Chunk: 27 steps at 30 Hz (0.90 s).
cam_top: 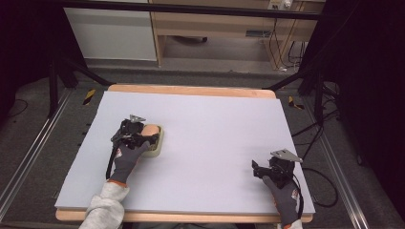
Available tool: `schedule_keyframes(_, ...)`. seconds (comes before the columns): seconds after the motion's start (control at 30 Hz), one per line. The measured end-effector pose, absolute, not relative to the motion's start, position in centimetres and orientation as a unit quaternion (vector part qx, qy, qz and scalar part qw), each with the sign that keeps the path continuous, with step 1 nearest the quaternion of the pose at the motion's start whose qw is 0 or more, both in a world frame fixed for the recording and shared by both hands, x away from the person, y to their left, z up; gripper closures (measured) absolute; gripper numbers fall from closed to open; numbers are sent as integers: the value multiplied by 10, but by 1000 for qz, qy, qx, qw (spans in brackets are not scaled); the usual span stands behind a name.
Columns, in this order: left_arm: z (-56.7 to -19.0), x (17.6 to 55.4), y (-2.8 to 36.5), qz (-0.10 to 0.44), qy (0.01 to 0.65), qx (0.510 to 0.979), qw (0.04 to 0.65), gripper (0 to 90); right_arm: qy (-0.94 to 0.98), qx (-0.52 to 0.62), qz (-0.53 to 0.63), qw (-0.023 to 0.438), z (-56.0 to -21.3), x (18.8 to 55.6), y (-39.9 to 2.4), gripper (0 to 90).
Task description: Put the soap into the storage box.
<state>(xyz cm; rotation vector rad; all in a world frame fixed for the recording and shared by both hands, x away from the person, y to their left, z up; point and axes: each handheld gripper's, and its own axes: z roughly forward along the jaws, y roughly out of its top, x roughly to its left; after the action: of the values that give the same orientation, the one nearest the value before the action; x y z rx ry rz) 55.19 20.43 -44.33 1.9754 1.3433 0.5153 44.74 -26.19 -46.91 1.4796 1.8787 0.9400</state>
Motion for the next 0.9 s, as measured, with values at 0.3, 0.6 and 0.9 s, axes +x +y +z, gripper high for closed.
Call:
schedule_keyframes(0.3, -449, 553, 203, 194, 518, 762, 336, 323, 702, 552, 350, 282, -469, 448, -262, 62)
schedule_keyframes(0.6, -452, 554, 202, 193, 519, 766, 328, 322, 701, 554, 350, 282, -469, 448, -262, 61)
schedule_keyframes(0.9, -452, 554, 202, 190, 524, 762, 330, 320, 701, 554, 350, 281, -469, 448, -262, 61)
